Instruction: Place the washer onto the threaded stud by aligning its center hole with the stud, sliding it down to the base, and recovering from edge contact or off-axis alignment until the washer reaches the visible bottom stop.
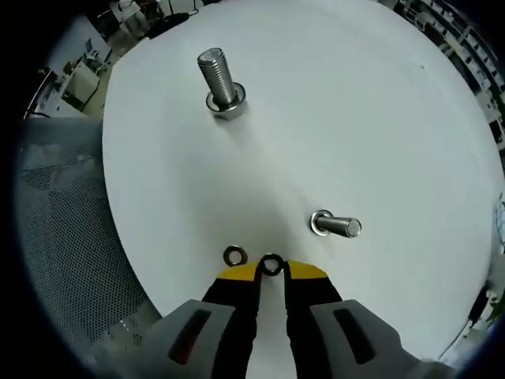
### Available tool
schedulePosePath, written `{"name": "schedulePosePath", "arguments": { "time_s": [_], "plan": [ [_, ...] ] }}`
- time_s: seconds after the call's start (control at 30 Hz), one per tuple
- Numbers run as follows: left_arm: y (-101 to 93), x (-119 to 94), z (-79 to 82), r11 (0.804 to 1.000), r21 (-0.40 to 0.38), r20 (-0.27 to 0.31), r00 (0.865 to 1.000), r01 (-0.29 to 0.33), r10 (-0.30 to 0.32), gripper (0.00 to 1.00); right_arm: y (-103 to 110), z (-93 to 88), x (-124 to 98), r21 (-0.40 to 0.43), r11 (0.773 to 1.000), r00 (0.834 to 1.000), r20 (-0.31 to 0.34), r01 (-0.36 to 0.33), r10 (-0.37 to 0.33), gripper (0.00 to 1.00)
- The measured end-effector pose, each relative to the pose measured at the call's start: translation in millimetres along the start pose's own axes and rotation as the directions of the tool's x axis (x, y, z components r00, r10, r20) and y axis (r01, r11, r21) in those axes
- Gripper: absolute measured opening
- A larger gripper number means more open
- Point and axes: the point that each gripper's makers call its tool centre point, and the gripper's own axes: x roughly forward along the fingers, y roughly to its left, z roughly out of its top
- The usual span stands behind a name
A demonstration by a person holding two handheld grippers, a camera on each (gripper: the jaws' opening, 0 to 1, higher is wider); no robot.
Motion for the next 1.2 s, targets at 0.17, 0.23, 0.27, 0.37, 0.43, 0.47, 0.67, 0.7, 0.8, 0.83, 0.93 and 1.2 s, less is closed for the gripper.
{"name": "schedulePosePath", "arguments": {
  "time_s": [0.17, 0.23, 0.27, 0.37, 0.43, 0.47, 0.67, 0.7, 0.8, 0.83, 0.93, 1.2],
  "plan": [
    [0.2, 0, 0.1, 1.0, -0.001, 0.001, 1.0, -0.002, 0.002, 0.27, -1, -0.6, -1, 0.018, 1.0, 1.0, -0.007, -0.007, 0.007, 0.14],
    [0.2, 0, 0.2, 1.0, 0.0, 0.001, 1.0, -0.002, 0.002, 0.27, -2, -0.5, 0, 0.035, 0.999, 1.0, -0.008, -0.003, 0.003, 0.14],
    [0.2, 0, 0.3, 1.0, 0.0, 0.001, 1.0, -0.002, 0.002, 0.27, -2, -0.5, 0, 0.035, 0.999, 1.0, -0.009, -0.001, 0.001, 0.14],
    [-0.1, 0, 0.0, 1.0, 0.0, 0.0, 1.0, -0.001, 0.001, 0.27, -7, -1.3, -1, -0.085, 0.994, 0.997, -0.016, 0.074, -0.075, 0.07],
    [0.0, 0, -0.1, 1.0, 0.001, -0.001, 1.0, -0.002, 0.002, 0.27, -5, -2.3, 0, -0.062, 0.995, 0.996, -0.041, 0.073, -0.076, 0.07],
    [0.0, 0, 0.0, 1.0, -0.001, 0.0, 1.0, -0.002, 0.002, 0.27, -6, -2.0, 1, -0.056, 0.996, 0.996, -0.044, 0.073, -0.075, 0.07],
    [-0.7, 0, 0.0, 1.0, 0.001, -0.002, 1.0, 0.001, -0.001, 0.27, -6, -1.5, -1, -0.008, 0.999, 0.998, -0.019, 0.052, -0.052, 0.07],
    [-0.6, 0, 0.0, 1.0, 0.0, -0.001, 1.0, 0.001, -0.001, 0.27, -6, -1.5, -1, -0.004, 0.999, 0.999, -0.013, 0.047, -0.047, 0.07],
    [-0.3, 0, 0.2, 1.0, -0.002, 0.0, 1.0, 0.0, 0.0, 0.27, -6, -1.4, -1, 0.006, 0.999, 0.999, 0.015, 0.033, -0.033, 0.07],
    [-0.3, 0, 0.2, 1.0, -0.002, 0.0, 1.0, 0.0, 0.0, 0.27, -6, -1.1, -1, 0.011, 1.0, 0.999, 0.026, 0.028, -0.028, 0.07],
    [-1.3, 0, -0.3, 1.0, 0.002, -0.003, 1.0, 0.005, -0.005, 0.27, -2, 0.5, -1, 0.062, 0.998, 0.999, 0.042, -0.018, 0.016, 0.11],
    [-1.2, 0, 0.6, 1.0, -0.001, 0.003, 1.0, 0.007, -0.007, 0.27, 4, -1.8, -1, -0.02, 1.0, 1.0, 0.023, -0.011, 0.011, 0.21]
  ]
}}
